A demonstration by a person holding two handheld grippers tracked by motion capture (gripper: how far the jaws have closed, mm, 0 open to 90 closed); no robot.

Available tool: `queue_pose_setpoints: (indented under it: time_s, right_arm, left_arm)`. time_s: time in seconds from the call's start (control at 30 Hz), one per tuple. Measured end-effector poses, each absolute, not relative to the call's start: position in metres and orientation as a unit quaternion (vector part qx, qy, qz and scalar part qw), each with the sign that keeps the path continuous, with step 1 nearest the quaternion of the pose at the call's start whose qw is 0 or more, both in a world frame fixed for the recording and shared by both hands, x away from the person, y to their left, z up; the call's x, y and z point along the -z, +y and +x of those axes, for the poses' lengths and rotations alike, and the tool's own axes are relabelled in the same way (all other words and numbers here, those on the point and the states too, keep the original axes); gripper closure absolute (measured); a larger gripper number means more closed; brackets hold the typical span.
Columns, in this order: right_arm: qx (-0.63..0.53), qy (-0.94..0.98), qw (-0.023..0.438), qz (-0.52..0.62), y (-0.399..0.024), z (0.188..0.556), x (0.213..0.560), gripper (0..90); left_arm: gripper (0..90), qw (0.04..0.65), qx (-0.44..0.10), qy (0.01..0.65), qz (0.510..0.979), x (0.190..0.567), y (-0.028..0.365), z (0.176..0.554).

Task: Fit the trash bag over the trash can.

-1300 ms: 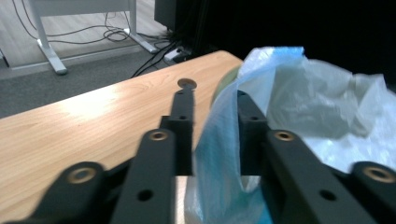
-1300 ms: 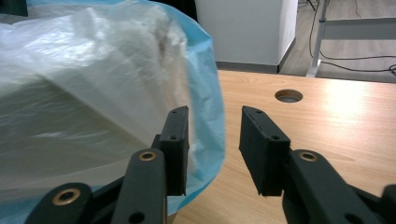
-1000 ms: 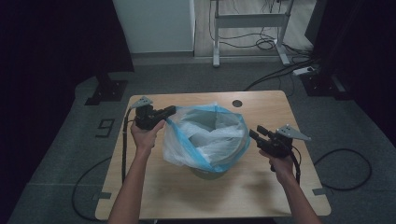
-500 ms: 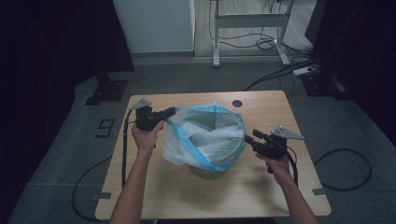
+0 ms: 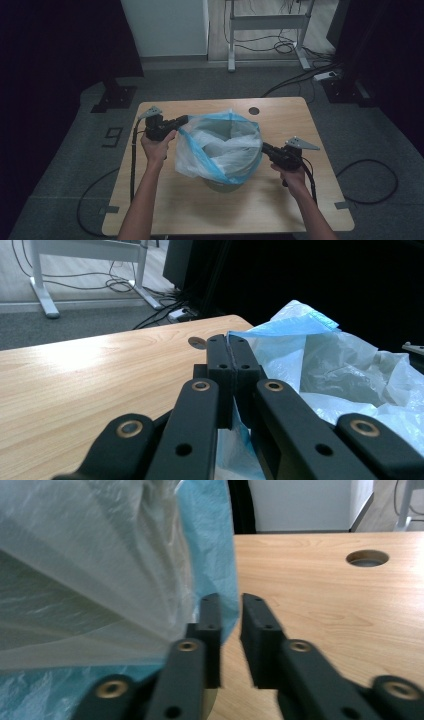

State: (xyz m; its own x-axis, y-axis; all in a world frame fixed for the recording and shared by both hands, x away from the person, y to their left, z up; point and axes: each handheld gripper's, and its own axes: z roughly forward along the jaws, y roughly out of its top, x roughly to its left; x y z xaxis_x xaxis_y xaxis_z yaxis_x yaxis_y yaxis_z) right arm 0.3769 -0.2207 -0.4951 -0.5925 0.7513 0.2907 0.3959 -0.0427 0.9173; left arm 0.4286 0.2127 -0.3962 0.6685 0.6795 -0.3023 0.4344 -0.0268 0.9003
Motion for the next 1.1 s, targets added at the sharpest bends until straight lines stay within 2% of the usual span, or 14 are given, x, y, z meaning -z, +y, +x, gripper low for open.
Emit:
queue_pose_setpoints:
  time_s: [0.07, 0.27, 0.43, 0.87, 1.1]
  right_arm:
    - [-0.577, 0.679, 0.16, 0.424, -0.218, 0.376, 0.495, 88.7]
    - [-0.555, 0.674, 0.201, 0.444, -0.216, 0.377, 0.489, 89.2]
    - [-0.535, 0.682, 0.193, 0.46, -0.211, 0.386, 0.487, 89.2]
    - [-0.497, 0.714, 0.181, 0.459, -0.195, 0.388, 0.498, 89.3]
    - [-0.485, 0.717, 0.182, 0.466, -0.197, 0.385, 0.504, 89.2]
  left_arm:
    - [89.5, 0.575, -0.108, 0.393, 0.71, 0.396, 0.214, 0.428]
    - [89.5, 0.561, -0.112, 0.411, 0.71, 0.399, 0.218, 0.434]
    - [89.4, 0.537, -0.107, 0.425, 0.721, 0.407, 0.216, 0.441]
    - [89.0, 0.497, -0.045, 0.446, 0.743, 0.447, 0.205, 0.452]
    - [89.4, 0.494, -0.051, 0.449, 0.743, 0.455, 0.205, 0.446]
